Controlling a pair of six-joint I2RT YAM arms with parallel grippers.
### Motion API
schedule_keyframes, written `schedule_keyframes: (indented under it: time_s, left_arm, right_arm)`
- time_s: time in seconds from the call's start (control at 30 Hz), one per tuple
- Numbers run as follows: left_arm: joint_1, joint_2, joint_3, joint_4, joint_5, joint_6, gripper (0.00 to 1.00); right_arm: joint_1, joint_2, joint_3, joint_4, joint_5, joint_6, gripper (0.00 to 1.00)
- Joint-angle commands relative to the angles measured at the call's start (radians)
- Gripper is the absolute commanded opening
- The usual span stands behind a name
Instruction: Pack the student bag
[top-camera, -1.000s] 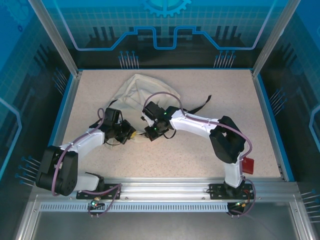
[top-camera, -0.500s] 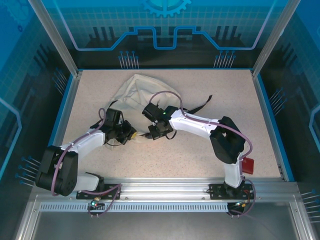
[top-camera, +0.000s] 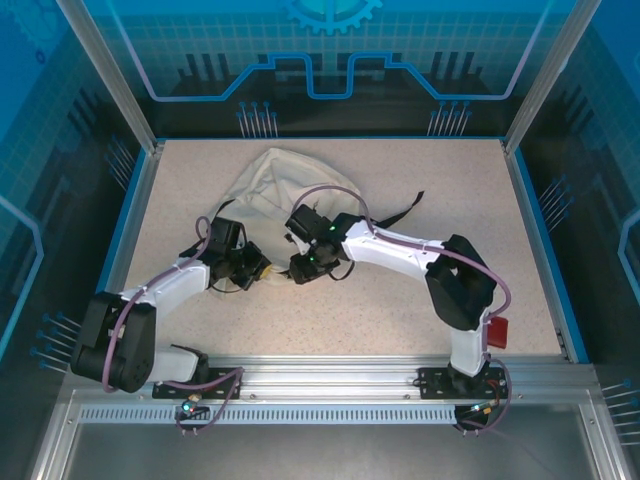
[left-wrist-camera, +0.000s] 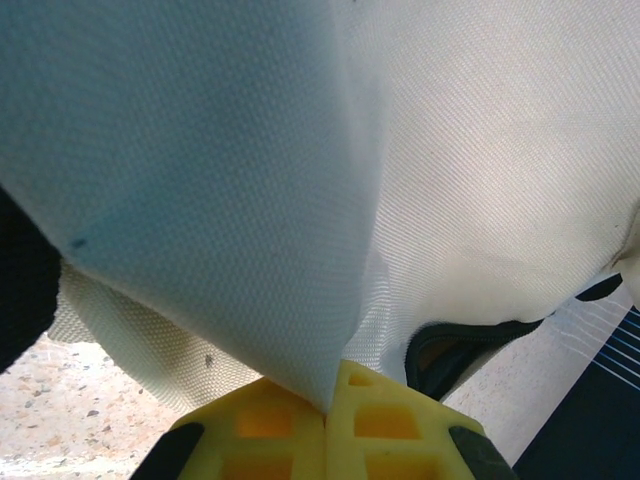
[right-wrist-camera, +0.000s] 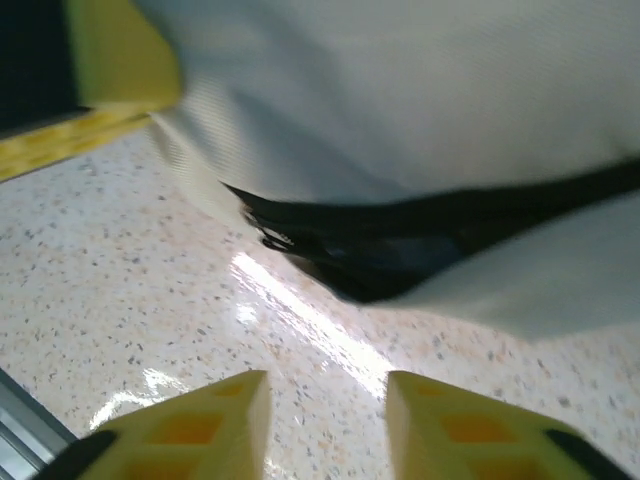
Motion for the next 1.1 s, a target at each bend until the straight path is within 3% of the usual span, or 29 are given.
schedule_keyframes:
  time_s: [0.0, 0.4, 0.57, 0.93, 1.07]
  left_arm:
    - [0.011, -0.021, 0.005, 0.012, 0.03, 0.017, 0.0]
    - [0.01, -0.02, 0.014, -0.002, 0.025, 0.016, 0.0]
    - [0.01, -0.017, 0.021, -0.013, 0.023, 0.022, 0.0]
    - [0.01, -0.011, 0.037, -0.028, 0.015, 0.03, 0.0]
    - [0.01, -0.01, 0.04, -0.03, 0.016, 0.03, 0.0]
  right_arm:
    - [0.017, 0.039, 0.036, 0.061, -0.055, -0.068, 0.42]
    - [0.002, 0.144, 0.054, 0.116, -0.088, -0.355, 0.27]
    - [-0.005, 0.146, 0.051, 0.116, -0.048, -0.427, 0.37]
    - [-0.026, 0.107, 0.053, 0.131, -0.043, -0.427, 0.39]
    - [-0.027, 0.131, 0.046, 0.124, -0.013, -0.432, 0.46]
